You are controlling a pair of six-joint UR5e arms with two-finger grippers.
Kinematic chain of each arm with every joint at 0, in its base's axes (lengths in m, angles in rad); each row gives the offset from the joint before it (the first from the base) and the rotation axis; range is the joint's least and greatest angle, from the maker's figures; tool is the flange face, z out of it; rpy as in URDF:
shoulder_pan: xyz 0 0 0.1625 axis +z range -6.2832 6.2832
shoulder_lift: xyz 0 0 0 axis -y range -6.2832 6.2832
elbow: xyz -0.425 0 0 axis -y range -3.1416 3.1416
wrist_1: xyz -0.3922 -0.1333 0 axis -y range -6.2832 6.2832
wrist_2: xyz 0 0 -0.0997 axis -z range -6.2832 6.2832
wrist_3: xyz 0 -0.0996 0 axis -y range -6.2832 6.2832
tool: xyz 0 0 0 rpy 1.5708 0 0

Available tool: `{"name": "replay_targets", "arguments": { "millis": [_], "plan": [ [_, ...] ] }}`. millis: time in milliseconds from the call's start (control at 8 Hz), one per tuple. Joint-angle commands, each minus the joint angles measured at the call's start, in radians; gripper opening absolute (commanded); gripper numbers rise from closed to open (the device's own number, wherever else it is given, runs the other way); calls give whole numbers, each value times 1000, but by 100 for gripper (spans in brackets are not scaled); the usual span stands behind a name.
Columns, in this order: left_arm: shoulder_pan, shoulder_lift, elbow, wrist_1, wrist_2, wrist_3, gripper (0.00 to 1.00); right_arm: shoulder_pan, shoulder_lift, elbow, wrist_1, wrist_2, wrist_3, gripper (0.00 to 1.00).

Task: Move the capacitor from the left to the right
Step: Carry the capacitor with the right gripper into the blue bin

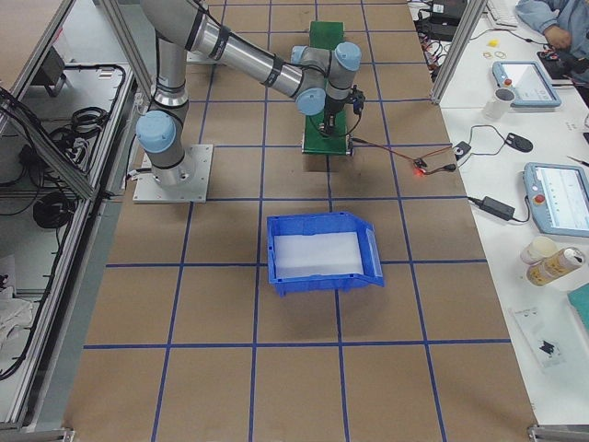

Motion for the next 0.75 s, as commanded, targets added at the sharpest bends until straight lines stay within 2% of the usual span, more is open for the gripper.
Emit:
{"name": "replay_targets", "arguments": {
  "millis": [0,125,250,500,625],
  "plan": [
    [0,-12,2,-2,2,-72,100,-2,-8,-8,13,-46,-15,0],
    [0,-6,2,-4,12,-94,100,-17,-22,-27,24,-61,-62,0],
    [0,8,5,-4,31,-94,100,-63,-60,-47,30,-87,-189,0],
    [0,37,5,-5,64,-94,100,-286,-149,-96,162,-89,-421,0],
    [-5,54,4,-19,64,-98,100,-386,-163,-144,167,-138,-590,0]
  ]
}}
